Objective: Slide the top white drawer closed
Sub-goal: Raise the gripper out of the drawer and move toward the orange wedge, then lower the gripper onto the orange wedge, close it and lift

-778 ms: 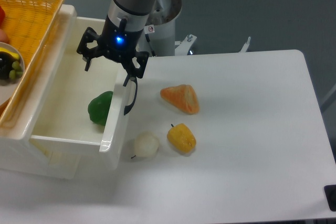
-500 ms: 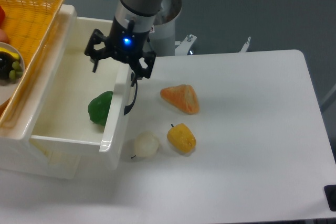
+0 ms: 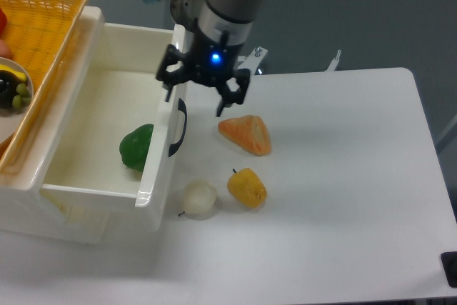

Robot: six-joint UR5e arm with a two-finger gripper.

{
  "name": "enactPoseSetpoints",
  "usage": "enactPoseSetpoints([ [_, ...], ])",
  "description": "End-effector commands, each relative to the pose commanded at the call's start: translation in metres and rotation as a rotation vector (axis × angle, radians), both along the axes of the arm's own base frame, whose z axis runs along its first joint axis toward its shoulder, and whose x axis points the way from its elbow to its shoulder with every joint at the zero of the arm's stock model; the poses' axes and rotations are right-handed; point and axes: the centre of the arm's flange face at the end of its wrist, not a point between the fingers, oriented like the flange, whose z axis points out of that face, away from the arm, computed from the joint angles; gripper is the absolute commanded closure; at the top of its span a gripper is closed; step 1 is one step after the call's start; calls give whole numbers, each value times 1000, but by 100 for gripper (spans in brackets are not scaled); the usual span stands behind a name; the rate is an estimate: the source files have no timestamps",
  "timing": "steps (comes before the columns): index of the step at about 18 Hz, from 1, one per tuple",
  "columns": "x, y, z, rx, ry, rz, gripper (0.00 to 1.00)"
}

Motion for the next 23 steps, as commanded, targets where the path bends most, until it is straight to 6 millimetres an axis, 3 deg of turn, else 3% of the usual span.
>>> enactPoseSetpoints([
  [9,-47,-37,-2,-17,20,101,0],
  [17,-62,-42,-23,-141,58,105,0],
  [23,-83,-39,-55,-272,122,97,0],
])
